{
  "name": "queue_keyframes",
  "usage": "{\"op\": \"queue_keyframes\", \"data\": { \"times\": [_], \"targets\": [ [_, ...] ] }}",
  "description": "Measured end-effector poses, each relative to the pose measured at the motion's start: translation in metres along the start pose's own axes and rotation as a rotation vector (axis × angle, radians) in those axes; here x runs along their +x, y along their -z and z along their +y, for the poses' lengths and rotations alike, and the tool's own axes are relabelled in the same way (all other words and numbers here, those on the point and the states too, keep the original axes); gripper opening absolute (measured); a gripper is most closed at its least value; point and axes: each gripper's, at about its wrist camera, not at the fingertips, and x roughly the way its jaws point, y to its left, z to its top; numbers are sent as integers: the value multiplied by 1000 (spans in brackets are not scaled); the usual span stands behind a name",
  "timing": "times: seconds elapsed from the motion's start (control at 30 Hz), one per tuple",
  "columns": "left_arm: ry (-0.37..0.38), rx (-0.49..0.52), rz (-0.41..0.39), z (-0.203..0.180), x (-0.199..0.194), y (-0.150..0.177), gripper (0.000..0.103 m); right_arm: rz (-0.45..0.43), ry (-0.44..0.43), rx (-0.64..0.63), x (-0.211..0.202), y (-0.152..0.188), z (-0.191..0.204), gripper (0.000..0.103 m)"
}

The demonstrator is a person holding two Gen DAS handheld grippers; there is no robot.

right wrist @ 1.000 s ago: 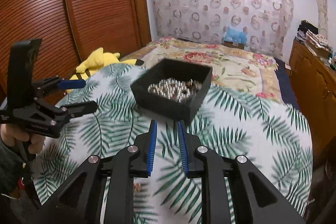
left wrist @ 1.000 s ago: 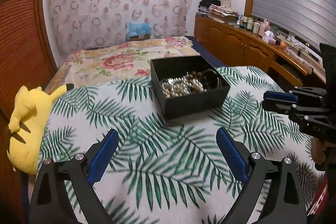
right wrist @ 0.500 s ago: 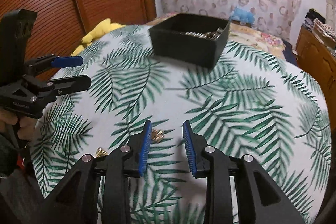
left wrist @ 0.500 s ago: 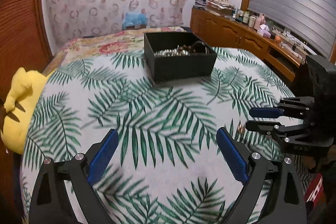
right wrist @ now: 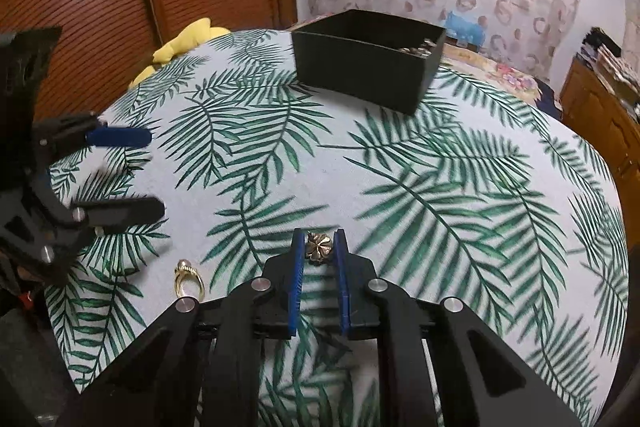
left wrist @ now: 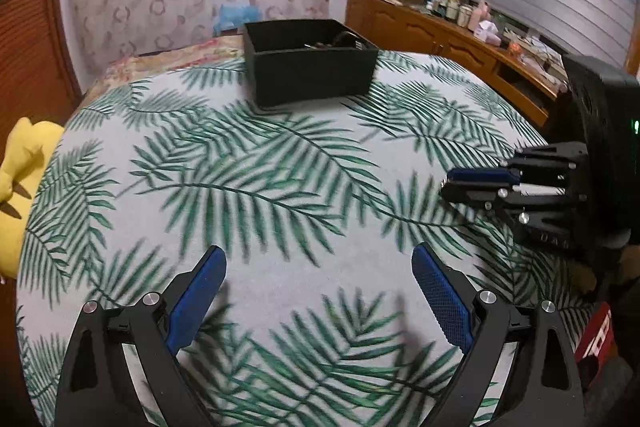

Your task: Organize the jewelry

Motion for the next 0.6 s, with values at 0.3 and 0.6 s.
{"op": "queue_keyframes", "data": {
  "times": [0.3,0.6],
  "targets": [
    [32,99,29,-38,8,3,90,-33,9,60,-31,30,-9,16],
    [43,163,42,-55,11,7,74,-41,2,81,-35,40,-8,16]
  ]
}}
